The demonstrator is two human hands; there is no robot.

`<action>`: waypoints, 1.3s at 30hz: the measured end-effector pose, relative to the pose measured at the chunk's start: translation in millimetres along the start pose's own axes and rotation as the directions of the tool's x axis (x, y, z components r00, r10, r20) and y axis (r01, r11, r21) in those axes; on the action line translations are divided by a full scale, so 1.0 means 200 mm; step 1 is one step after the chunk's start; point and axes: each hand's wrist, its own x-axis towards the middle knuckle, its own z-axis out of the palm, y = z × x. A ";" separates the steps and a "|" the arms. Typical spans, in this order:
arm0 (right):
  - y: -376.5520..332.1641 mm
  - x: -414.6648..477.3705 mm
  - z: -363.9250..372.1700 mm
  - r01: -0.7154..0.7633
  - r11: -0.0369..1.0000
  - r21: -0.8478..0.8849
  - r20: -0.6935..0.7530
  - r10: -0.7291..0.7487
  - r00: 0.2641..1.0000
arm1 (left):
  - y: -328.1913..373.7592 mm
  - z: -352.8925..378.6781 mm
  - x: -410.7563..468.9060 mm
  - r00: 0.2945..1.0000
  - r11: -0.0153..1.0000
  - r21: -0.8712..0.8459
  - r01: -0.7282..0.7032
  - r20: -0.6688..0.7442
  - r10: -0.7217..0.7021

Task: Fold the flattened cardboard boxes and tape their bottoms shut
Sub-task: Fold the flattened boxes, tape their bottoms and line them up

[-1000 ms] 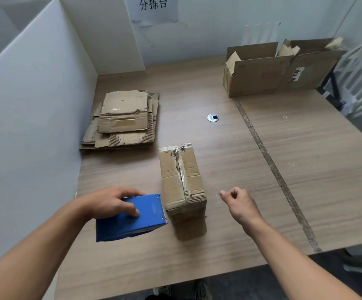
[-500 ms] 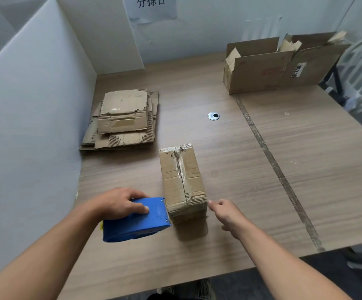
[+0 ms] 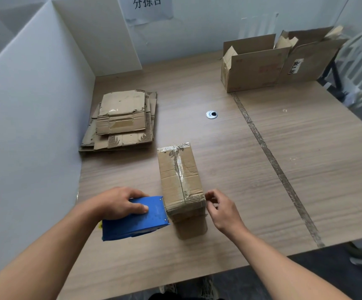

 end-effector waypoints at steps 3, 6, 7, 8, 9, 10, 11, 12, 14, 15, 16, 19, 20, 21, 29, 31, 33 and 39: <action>0.01 -0.01 -0.03 0.000 0.999 0.036 0.044 -0.001 0.999 | -0.01 0.01 0.00 1.000 1.000 -0.003 0.003 0.003 -0.003; 0.02 -0.01 -0.03 0.002 0.997 0.074 0.057 -0.006 0.998 | -0.01 0.01 0.01 1.000 1.000 -0.003 0.011 -0.003 -0.011; 0.03 -0.01 -0.03 0.004 0.996 0.084 0.063 -0.010 0.998 | -0.01 0.01 0.01 1.000 1.000 -0.003 0.014 -0.002 -0.014; 0.03 -0.02 -0.03 0.006 0.995 0.096 0.072 -0.013 0.997 | -0.01 0.01 0.01 1.000 1.000 -0.004 0.014 0.001 -0.014; 0.03 -0.02 -0.03 0.006 0.995 0.104 0.079 -0.015 0.997 | -0.02 0.01 0.01 1.000 1.000 -0.004 0.014 0.005 -0.014; 0.03 -0.02 -0.03 0.004 0.994 0.113 0.084 -0.013 0.996 | -0.02 0.01 0.01 1.000 1.000 -0.002 0.013 0.009 -0.013; 0.02 -0.02 -0.03 -0.002 0.993 0.118 0.085 -0.008 0.996 | -0.02 0.01 0.01 1.000 1.000 -0.001 0.012 0.013 -0.012; 0.02 -0.02 -0.03 -0.010 0.993 0.121 0.081 0.000 0.997 | -0.02 0.01 0.01 1.000 1.000 -0.002 0.011 0.015 -0.011; 0.01 -0.02 -0.03 -0.021 0.994 0.109 0.067 0.013 0.998 | -0.03 0.01 0.02 1.000 1.000 -0.008 0.010 0.014 -0.010; 0.01 -0.01 -0.02 -0.025 0.995 0.101 0.063 0.018 0.998 | -0.03 0.00 0.02 1.000 1.000 -0.008 0.009 0.014 -0.009; 0.01 -0.01 -0.02 -0.029 0.995 0.098 0.060 0.024 0.998 | -0.03 0.00 0.02 1.000 1.000 -0.005 0.006 0.016 -0.006; 0.01 0.00 -0.01 -0.048 0.994 0.094 0.051 0.043 0.998 | -0.02 0.00 0.02 1.000 1.000 0.004 0.008 0.010 -0.008; 0.01 0.00 -0.01 -0.060 0.993 0.101 0.055 0.054 0.997 | -0.02 0.00 0.02 1.000 1.000 0.002 0.007 0.010 -0.007; 0.02 0.00 -0.01 -0.073 0.991 0.111 0.062 0.066 0.996 | -0.02 0.00 0.03 1.000 1.000 -0.002 0.006 0.011 -0.006; 0.04 0.02 -0.03 -0.117 0.970 0.213 0.133 0.090 0.987 | -0.01 0.00 0.02 1.000 1.000 0.005 0.000 0.015 0.000; 0.04 0.02 -0.03 -0.120 0.958 0.259 0.153 0.082 0.985 | -0.01 0.00 0.02 1.000 1.000 0.005 0.003 0.016 -0.003; 0.06 0.03 -0.04 -0.123 0.956 0.267 0.181 0.076 0.981 | -0.01 0.00 0.02 1.000 1.000 0.007 0.001 0.010 -0.001; 0.16 0.01 0.02 -0.170 0.978 0.120 0.128 0.154 0.980 | -0.02 0.01 0.02 1.000 1.000 -0.004 -0.008 0.001 0.008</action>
